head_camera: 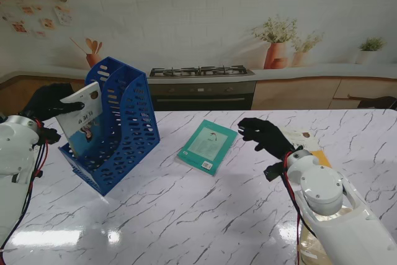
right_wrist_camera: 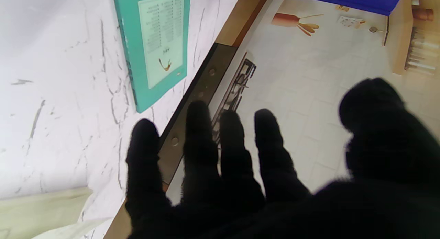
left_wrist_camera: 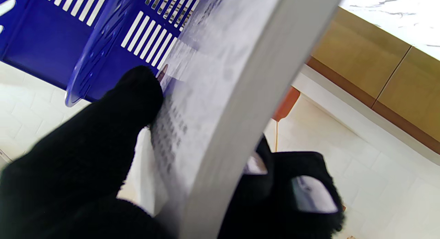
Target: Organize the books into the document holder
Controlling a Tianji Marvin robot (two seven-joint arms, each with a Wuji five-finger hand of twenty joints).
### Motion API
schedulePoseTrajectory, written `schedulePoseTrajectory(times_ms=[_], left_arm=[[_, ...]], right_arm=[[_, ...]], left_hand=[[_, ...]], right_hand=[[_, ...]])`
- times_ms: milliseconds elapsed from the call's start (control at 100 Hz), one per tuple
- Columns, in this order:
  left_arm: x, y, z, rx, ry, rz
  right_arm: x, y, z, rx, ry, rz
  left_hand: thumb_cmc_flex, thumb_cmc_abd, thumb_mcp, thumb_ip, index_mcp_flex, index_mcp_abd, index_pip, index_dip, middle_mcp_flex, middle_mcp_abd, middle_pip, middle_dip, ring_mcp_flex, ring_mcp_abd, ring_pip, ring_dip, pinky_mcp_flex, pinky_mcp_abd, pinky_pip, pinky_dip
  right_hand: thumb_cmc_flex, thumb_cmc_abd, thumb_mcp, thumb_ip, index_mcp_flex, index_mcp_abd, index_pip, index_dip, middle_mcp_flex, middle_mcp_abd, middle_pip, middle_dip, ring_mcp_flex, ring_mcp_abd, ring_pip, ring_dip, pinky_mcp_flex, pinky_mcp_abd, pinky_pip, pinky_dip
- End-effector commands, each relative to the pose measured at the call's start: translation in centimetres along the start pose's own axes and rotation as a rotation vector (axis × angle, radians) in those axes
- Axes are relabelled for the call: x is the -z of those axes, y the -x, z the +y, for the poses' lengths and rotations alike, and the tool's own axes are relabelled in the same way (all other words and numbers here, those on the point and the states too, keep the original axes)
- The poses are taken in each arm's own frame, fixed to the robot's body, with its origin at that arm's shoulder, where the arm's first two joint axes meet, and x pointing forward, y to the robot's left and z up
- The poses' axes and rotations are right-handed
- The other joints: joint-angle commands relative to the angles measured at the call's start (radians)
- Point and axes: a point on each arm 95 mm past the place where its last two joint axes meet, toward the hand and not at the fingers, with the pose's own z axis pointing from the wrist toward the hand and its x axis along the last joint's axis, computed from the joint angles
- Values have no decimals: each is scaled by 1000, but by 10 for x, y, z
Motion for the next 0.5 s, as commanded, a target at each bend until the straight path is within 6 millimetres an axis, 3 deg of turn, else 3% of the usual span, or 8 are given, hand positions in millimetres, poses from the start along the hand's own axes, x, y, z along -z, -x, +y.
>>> schedulePoseTrajectory(times_ms=[0, 210, 420, 490], left_arm=[[1, 0, 8, 7, 17, 21], [5, 5, 19, 15, 35, 20], [11, 12, 32, 5, 53, 10], [13, 14, 36, 3, 58, 6]], right_arm=[[0, 1, -6, -15, -8, 0], [-1, 1, -7, -19, -14, 1], [-1, 1, -7, -21, -13, 2], [0, 1, -6, -19, -12, 1]], left_hand=[[29, 33, 131, 16, 8, -90, 78, 37, 110, -5, 20, 14, 10, -80, 49, -4, 21, -35, 259, -9], [31, 43, 123, 9, 0, -96, 73, 42, 103, -10, 17, 15, 10, -79, 42, -5, 20, -31, 249, -12], [22, 53, 115, 3, -6, -111, 67, 47, 96, -23, 12, 11, 9, -49, 6, -15, 14, 17, 213, -44], [20, 54, 112, 1, -6, -117, 66, 44, 94, -26, 12, 1, 10, -16, -12, -27, 10, 57, 199, -76]], right_hand=[[-27, 17, -13, 60, -21, -14, -5, -9, -13, -26, -14, -11, 2, -10, -11, -9, -3, -2, 2, 10], [-33, 24, -6, 59, -19, -11, -6, -10, -12, -24, -15, -10, 4, -11, -10, -8, 1, -2, 7, 10], [-27, 35, -12, 58, -22, -6, -8, -12, -16, -23, -14, -9, -5, -13, -11, -8, -12, -7, -5, 3], [-24, 37, -17, 58, -23, -5, -9, -12, -18, -23, -14, -9, -7, -14, -11, -8, -13, -8, -10, 0]])
